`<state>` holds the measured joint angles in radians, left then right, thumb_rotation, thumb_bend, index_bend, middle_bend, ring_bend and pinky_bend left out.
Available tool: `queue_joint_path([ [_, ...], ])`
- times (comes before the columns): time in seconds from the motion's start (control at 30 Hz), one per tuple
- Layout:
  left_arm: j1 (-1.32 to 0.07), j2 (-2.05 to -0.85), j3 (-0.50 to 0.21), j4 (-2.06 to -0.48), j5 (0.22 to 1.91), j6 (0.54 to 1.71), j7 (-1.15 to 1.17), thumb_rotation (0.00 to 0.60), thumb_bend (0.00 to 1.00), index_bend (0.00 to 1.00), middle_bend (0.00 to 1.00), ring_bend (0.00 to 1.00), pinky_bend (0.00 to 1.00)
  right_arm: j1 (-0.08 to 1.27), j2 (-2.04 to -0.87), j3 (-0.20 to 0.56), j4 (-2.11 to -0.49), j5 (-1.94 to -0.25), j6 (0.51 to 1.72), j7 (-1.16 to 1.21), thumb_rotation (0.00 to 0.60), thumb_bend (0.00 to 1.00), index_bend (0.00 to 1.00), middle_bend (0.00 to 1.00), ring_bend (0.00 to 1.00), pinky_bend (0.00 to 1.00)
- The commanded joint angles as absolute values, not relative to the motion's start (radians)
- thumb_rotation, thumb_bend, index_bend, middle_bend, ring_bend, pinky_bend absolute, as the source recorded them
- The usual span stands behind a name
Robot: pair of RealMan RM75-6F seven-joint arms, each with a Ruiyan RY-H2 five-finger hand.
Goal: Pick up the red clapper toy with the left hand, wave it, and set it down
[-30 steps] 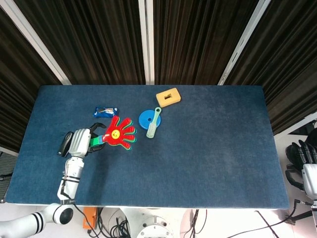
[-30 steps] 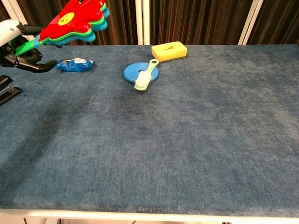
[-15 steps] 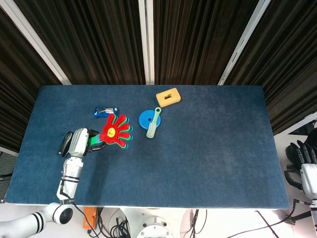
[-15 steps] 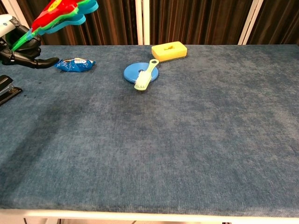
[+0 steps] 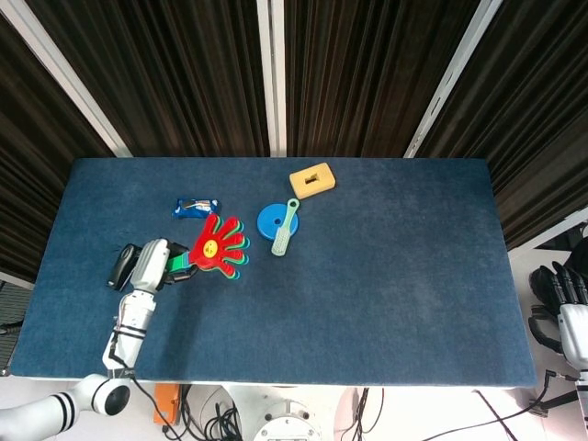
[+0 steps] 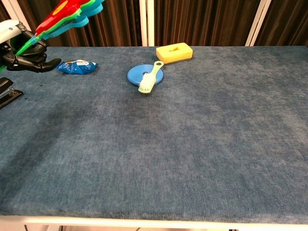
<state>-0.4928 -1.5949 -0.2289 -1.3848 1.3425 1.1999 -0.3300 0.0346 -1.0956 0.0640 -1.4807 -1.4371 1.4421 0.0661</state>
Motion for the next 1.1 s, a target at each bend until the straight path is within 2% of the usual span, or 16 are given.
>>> queue_joint_path([
  [0.03, -0.500, -1.592, -0.213, -1.379, 1.354, 1.193, -0.296, 0.600, 0.54, 1.00, 1.00, 1.00, 1.00, 0.035, -1.096, 0.063, -1.480, -1.438, 1.441, 0.067, 0.600, 0.26, 0.00, 0.00, 0.00, 0.00],
  [0.33, -0.520, -1.579, -0.171, -1.332, 1.452, 1.228, -0.193, 0.600, 0.57, 1.00, 1.00, 1.00, 1.00, 0.037, -1.097, 0.062, -1.481, -1.439, 1.437, 0.066, 0.600, 0.26, 0.00, 0.00, 0.00, 0.00],
  [0.6, -0.588, -1.514, -0.080, -1.239, 1.655, 1.237, -0.052, 0.600, 0.57, 1.00, 1.00, 1.00, 1.00, 0.036, -1.101, 0.064, -1.478, -1.437, 1.441, 0.063, 0.600, 0.26, 0.00, 0.00, 0.00, 0.00],
  [0.87, -0.613, -1.459, -0.051, -1.318, 1.605, 1.121, -0.110, 0.600, 0.57, 1.00, 1.00, 1.00, 1.00, 0.035, -1.099, 0.065, -1.479, -1.439, 1.445, 0.067, 0.600, 0.27, 0.00, 0.00, 0.00, 0.00],
  [0.97, -0.601, -1.452, -0.078, -1.386, 1.538, 1.117, -0.236, 0.600, 0.57, 1.00, 1.00, 1.00, 1.00, 0.035, -1.100, 0.065, -1.478, -1.437, 1.444, 0.069, 0.600, 0.27, 0.00, 0.00, 0.00, 0.00],
  [1.1, -0.553, -1.439, -0.187, -1.545, 1.399, 1.148, -0.759, 0.600, 0.57, 1.00, 1.00, 1.00, 1.00, 0.036, -1.100, 0.066, -1.475, -1.432, 1.437, 0.075, 0.600, 0.27, 0.00, 0.00, 0.00, 0.00],
])
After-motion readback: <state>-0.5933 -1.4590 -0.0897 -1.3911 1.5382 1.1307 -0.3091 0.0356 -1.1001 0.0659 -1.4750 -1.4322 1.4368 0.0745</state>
